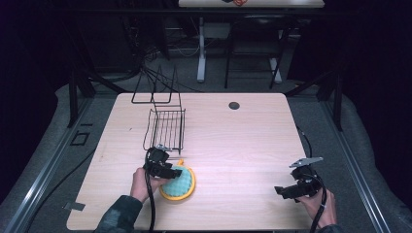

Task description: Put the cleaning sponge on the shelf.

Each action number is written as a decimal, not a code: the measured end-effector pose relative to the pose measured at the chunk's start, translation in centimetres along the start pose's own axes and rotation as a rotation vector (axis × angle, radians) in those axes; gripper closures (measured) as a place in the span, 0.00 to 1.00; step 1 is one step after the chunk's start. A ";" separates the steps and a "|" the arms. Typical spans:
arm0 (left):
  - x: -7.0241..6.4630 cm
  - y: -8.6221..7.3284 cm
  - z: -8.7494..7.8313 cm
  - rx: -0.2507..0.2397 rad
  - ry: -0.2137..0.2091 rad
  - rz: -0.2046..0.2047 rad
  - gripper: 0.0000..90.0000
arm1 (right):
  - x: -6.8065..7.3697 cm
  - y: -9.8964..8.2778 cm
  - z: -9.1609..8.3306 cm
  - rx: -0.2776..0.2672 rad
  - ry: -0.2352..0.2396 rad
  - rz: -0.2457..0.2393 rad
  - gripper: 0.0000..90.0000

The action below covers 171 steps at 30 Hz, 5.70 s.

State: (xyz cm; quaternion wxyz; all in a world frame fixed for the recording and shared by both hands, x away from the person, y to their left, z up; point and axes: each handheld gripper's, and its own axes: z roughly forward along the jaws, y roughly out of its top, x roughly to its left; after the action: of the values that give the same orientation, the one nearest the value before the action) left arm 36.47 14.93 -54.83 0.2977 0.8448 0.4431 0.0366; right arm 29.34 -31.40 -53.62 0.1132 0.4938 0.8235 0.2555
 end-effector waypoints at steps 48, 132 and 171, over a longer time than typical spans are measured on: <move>-1.4 0.1 -3.2 -0.108 0.089 0.114 0.97 | 0.1 -0.2 -0.2 -0.012 -0.002 -0.010 0.06; 3.8 5.3 -9.5 -0.454 0.193 0.070 0.97 | -0.1 -0.4 0.0 -0.001 -0.013 -0.009 0.07; 7.3 6.0 -7.7 -0.491 0.229 -0.012 0.97 | -0.1 -0.5 -0.1 0.004 -0.013 -0.008 0.07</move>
State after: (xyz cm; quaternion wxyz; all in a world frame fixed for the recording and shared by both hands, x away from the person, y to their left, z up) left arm 42.74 21.64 -46.82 0.4418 0.7351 0.4567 0.2365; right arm 28.95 -31.73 -53.82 0.1188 0.4922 0.8253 0.2502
